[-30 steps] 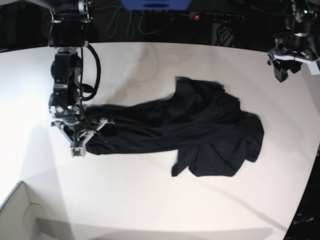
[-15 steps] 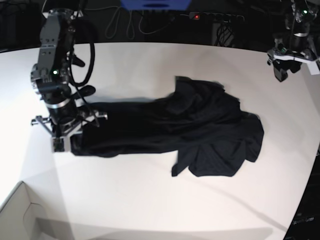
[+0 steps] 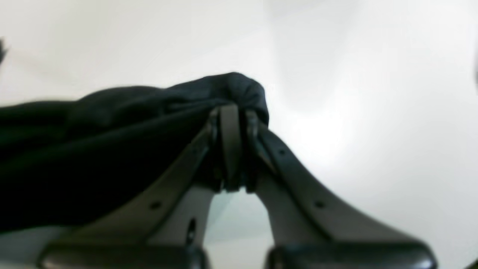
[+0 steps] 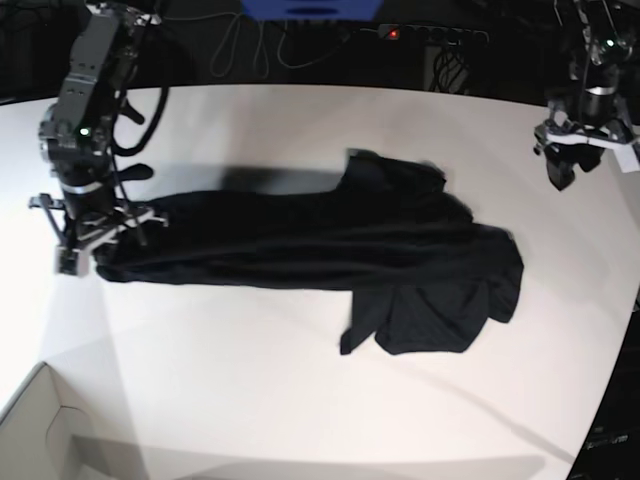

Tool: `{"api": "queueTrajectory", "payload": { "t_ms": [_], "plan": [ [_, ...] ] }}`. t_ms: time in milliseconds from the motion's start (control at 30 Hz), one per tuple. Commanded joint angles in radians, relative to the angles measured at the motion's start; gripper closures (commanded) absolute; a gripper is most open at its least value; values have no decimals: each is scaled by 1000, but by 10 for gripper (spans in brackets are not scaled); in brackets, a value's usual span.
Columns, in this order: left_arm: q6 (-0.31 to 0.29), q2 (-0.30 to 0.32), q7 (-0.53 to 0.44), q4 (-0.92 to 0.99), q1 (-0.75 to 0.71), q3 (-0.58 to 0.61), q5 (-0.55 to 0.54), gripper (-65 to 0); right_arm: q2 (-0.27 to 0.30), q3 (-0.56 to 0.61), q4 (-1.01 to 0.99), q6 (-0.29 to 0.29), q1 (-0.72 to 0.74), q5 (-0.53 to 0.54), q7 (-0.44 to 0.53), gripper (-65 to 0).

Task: Layout the t-shirt on the table in an organized manner, then fold the t-shirt properly
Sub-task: 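Lower the left gripper onto the shirt's opposite edge and grasp it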

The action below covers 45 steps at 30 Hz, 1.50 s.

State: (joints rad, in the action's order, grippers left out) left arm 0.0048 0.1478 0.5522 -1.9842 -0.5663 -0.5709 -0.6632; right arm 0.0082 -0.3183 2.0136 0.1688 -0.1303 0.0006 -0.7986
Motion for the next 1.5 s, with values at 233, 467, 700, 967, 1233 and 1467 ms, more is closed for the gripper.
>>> {"api": "queueTrajectory", "payload": {
  "t_ms": [233,467,700,967,1233,1467],
  "plan": [
    [-2,9,-24,3,85,125,-7,-387,0,-40,23,117,68,6,32,0],
    [-2,9,-25,82,119,274,-7,-388,-1,-40,23,117,77,6,31,0],
    [-2,5,-33,216,180,384,-7,-388,-12,-38,19,117,73,6,31,0],
    [1,3,-34,253,245,407,-7,-387,-12,-37,17,117,67,6,31,0],
    [-1,-26,-34,352,326,411,-8,-382,-11,-37,16,117,65,5,28,0],
    [-4,-24,-34,372,343,440,-8,-238,9,-38,16,117,65,3,28,0]
  ]
}}
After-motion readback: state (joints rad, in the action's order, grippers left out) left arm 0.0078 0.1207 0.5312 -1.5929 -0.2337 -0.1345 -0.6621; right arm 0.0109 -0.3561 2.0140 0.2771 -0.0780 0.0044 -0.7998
